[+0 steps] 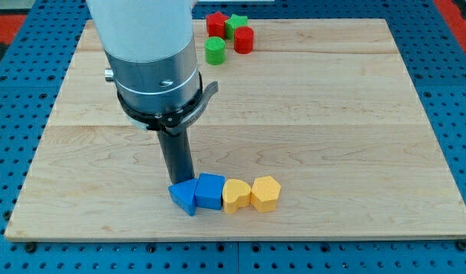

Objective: Move the green circle to the bottom left side of the green star

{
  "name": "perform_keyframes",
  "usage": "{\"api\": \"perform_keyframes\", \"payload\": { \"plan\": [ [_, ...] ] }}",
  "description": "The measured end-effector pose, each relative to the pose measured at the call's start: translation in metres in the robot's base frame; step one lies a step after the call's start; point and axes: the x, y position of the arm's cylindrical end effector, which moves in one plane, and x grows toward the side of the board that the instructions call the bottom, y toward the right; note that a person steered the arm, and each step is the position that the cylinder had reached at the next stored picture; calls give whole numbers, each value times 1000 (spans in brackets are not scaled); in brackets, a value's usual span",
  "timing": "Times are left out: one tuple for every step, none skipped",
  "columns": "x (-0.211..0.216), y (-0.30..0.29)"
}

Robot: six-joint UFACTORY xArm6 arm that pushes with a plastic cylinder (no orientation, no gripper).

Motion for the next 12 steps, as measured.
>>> {"api": "perform_keyframes", "payload": {
  "plan": [
    [0,0],
    [-2,0],
    [-40,1],
    [-103,24],
    [-126,77],
    [-212,185],
    [-303,194],
    [-347,175],
    [-346,138],
    [-346,83],
    [-346,38],
    [-346,37]
  ]
}}
